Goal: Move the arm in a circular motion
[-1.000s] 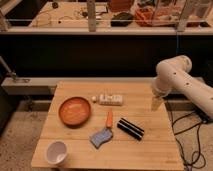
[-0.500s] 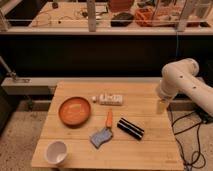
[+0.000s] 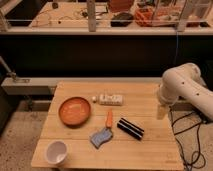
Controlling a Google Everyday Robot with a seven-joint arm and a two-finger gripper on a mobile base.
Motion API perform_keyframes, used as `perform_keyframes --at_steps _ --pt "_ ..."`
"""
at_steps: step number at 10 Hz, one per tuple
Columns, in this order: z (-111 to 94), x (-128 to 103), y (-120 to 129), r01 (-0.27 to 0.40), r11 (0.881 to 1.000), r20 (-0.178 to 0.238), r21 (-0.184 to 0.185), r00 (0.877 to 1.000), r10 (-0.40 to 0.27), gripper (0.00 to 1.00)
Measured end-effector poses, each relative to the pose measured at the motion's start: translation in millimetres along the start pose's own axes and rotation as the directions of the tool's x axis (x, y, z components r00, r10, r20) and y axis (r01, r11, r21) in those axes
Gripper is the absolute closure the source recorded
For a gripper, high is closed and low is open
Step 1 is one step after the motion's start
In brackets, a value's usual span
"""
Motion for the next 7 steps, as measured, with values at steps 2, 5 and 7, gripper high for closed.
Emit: perform_keyframes --at_steps 2,5,7 --pt "-2.1 -5.8 5.8 0.02 1.0 -0.004 0.001 1.0 -0.02 0.2" --pt "-4.7 -28.6 17.6 0.062 0.998 -0.013 0.002 0.998 -0.062 0.2" --pt "-9.1 -41.1 28.6 0.103 0.995 -0.015 0.003 0.995 -0.103 0.2"
